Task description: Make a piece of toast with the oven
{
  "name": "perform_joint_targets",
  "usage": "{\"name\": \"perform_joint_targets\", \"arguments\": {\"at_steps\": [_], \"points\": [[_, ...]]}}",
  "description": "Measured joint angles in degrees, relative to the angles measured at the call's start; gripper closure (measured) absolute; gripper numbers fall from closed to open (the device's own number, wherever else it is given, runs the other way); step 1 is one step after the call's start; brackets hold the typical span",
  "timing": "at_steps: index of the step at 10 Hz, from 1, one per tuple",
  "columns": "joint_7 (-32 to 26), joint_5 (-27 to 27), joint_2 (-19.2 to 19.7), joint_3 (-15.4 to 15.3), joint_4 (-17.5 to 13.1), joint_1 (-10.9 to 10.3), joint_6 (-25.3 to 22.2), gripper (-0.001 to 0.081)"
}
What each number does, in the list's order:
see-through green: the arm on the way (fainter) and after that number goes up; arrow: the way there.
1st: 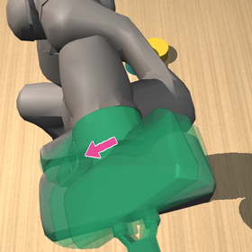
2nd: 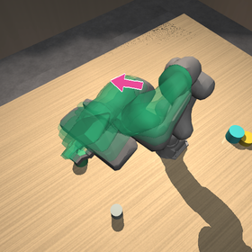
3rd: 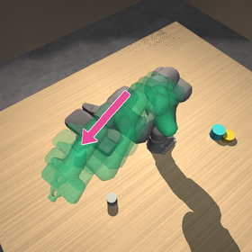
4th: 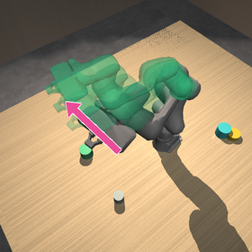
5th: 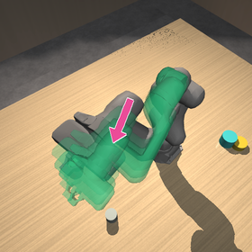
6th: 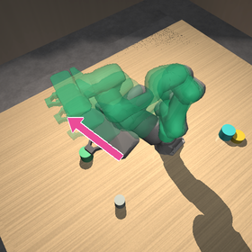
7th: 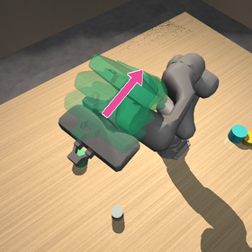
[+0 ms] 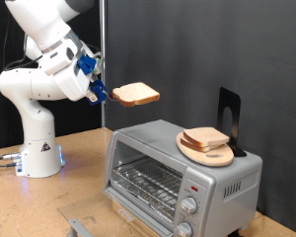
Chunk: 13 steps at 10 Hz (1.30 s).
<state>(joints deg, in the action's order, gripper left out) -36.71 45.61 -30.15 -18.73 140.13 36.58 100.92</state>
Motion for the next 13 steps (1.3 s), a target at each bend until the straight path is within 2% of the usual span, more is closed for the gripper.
{"name": "perform_joint_targets", "arguments": {"at_steps": [2, 3, 5, 7, 9, 11, 13], "points": [[-4.24, -0.14, 0.19, 1.07, 1.21, 0.26, 0.09, 0.032], [-5.25, -0.67, 0.68, 1.59, 2.43, 1.04, 1.74, 0.032], [-5.49, -0.94, 3.27, 1.41, 4.46, 2.56, 8.74, 0.032], [-6.07, -2.22, 7.37, 1.31, 5.01, 3.22, 15.02, 0.032], [-8.87, -8.82, 12.29, 1.3, 4.76, 3.82, 17.44, 0.032], [-12.27, -10.29, 17.2, 1.49, 4.79, 4.3, 22.52, 0.032], [-13.3, -10.32, 21.93, 1.63, 4.72, 4.53, 27.46, 0.032]]}}
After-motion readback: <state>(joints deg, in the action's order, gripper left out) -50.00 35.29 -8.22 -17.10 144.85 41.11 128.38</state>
